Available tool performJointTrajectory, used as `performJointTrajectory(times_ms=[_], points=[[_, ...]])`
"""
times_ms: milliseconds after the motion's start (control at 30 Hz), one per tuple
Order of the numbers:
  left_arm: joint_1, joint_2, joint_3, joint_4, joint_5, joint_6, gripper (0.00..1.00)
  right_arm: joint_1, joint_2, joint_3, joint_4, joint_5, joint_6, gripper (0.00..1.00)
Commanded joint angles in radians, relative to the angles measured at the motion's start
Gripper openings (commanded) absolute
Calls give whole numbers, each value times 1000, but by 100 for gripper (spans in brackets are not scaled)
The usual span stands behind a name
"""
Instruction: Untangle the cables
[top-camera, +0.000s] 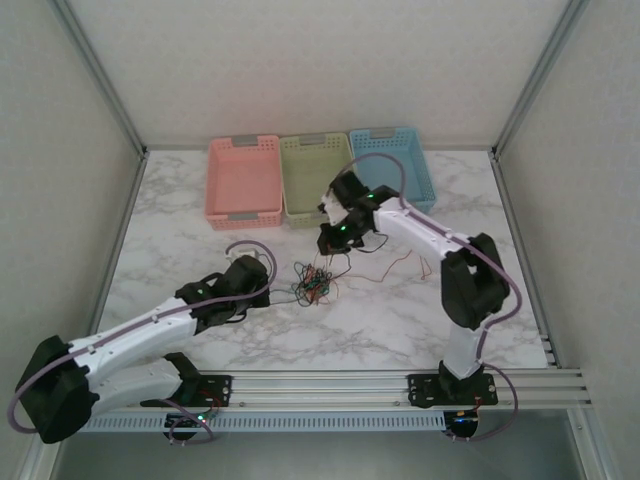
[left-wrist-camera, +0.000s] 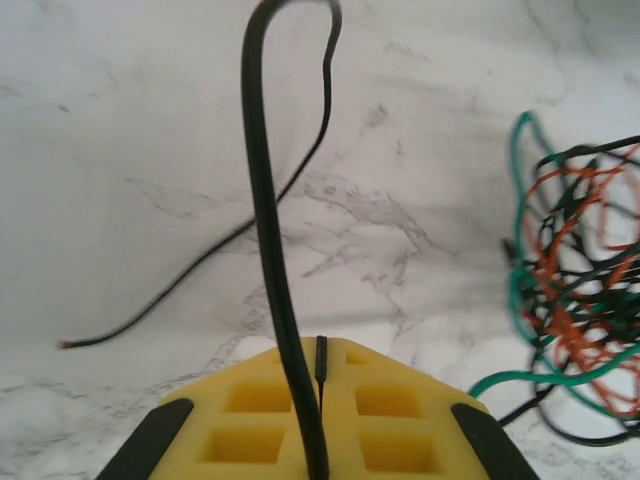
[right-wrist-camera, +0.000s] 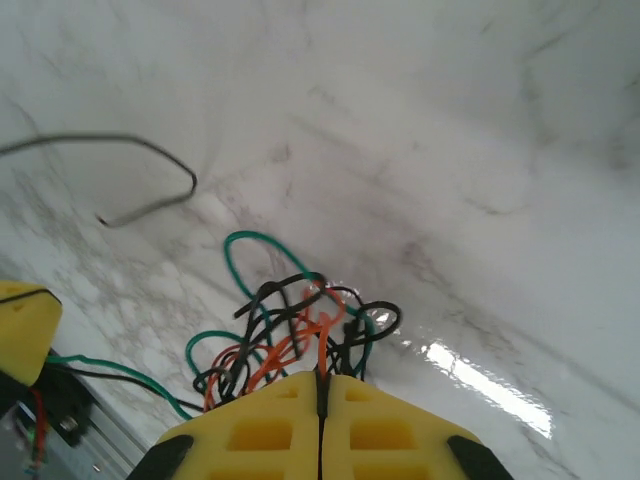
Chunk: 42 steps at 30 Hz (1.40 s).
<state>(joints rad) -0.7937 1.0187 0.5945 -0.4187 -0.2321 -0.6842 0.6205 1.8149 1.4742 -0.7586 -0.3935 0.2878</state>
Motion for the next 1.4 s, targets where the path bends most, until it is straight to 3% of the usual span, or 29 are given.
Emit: performJointTrajectory(times_ms=[0, 367, 633, 767, 867, 933, 1100, 1367], points=[[14, -118, 0, -133, -144, -55, 0, -109, -127, -68, 81, -2, 66, 0], [49, -454, 106, -438, -322, -134, 0, -526, -340, -310, 218, 65, 213, 0], [50, -513, 229, -531, -371, -94, 0, -680, -355, -349, 212, 246, 229, 0], [50, -514, 283, -547, -395, -58, 0, -700, -353, -358, 220, 249, 226, 0], [50, -497, 289, -518, -364, -36, 0, -700, -359, -374, 260, 144, 238, 0], [51, -463, 278, -478, -296, -20, 0, -694, -377, -384, 299, 58, 250, 0], [50, -402, 233, -356, -124, -2, 0, -638, -403, -341, 266, -23, 224, 0], [50, -312, 265, -277, 0, 52, 0, -562, -463, -378, 234, -27, 195, 0]])
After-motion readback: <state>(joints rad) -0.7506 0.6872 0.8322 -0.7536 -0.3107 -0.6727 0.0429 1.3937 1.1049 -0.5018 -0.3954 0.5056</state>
